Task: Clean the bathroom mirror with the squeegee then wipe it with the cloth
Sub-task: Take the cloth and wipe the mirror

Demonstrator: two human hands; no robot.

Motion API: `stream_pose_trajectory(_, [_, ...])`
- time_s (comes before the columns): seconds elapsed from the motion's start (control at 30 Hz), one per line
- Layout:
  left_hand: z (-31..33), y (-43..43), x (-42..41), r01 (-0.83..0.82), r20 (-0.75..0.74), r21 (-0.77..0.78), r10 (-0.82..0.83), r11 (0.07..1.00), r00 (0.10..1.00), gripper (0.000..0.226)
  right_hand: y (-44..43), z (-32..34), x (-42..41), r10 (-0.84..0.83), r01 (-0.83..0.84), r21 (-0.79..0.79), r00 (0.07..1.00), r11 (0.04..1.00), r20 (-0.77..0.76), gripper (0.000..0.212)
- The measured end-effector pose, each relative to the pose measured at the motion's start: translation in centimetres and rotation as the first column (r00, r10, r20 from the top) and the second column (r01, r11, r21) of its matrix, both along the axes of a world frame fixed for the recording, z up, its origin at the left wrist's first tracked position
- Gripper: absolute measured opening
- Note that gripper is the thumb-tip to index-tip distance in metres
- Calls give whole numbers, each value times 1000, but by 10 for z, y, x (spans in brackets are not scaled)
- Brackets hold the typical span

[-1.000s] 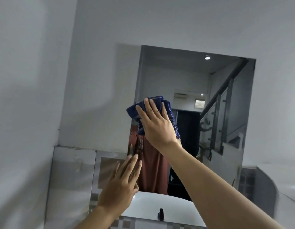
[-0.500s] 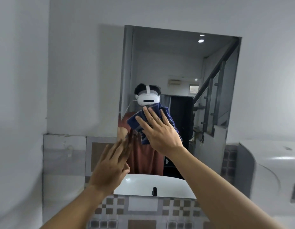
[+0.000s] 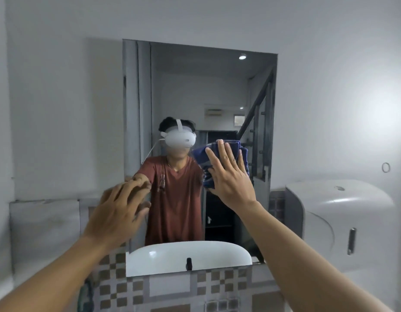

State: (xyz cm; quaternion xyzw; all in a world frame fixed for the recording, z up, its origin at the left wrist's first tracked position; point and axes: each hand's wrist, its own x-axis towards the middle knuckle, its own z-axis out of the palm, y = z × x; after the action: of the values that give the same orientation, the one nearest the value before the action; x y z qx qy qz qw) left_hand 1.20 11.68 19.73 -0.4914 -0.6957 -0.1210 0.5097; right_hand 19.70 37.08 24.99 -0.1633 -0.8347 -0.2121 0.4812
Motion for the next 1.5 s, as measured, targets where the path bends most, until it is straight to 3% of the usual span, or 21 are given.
stream_pose_trajectory(0.13, [45,2,1,-1,-51,52,3,999,999,58,9,0,17,0,-4,-82,998,997,-56,66])
stream_pose_trajectory(0.27, [80,4,-3,-32,-81,14,33,999,996,76,14,0,33,34,-80,-252,983,965,-179,82])
stream_pose_trajectory(0.4, [89,2,-8,-45,-84,-40,42,998,996,83,39,-11,32,-24,-77,-296,946,952,-324,60])
stream_pose_trajectory(0.63, [87,2,-10,9,-103,-27,-12,1000,995,81,47,-51,31,-73,-118,-427,912,896,-404,54])
stream_pose_trajectory(0.83, [87,1,-8,22,-36,-7,-23,1000,999,97,30,-99,22,-61,-185,-496,896,849,-439,54])
stream_pose_trajectory(1.0, [96,-2,-11,-7,-103,-24,4,1000,995,85,19,-114,6,-87,-158,-482,891,862,-446,55])
stream_pose_trajectory(1.17, [101,-3,-15,-17,-97,-38,13,999,995,86,-5,-113,-10,-123,-120,-471,883,874,-453,60])
stream_pose_trajectory(1.23, [100,-2,-17,-7,-101,-37,3,999,995,86,-19,-113,-20,-90,-127,-436,891,891,-445,71])
stream_pose_trajectory(1.33, [100,-4,-17,3,-98,-32,-6,999,995,90,-34,-118,-40,-62,-98,-359,911,928,-408,54])
stream_pose_trajectory(1.5, [101,-4,-22,-8,-115,-30,5,1000,993,78,-70,-113,-71,52,-96,-159,964,983,-261,58])
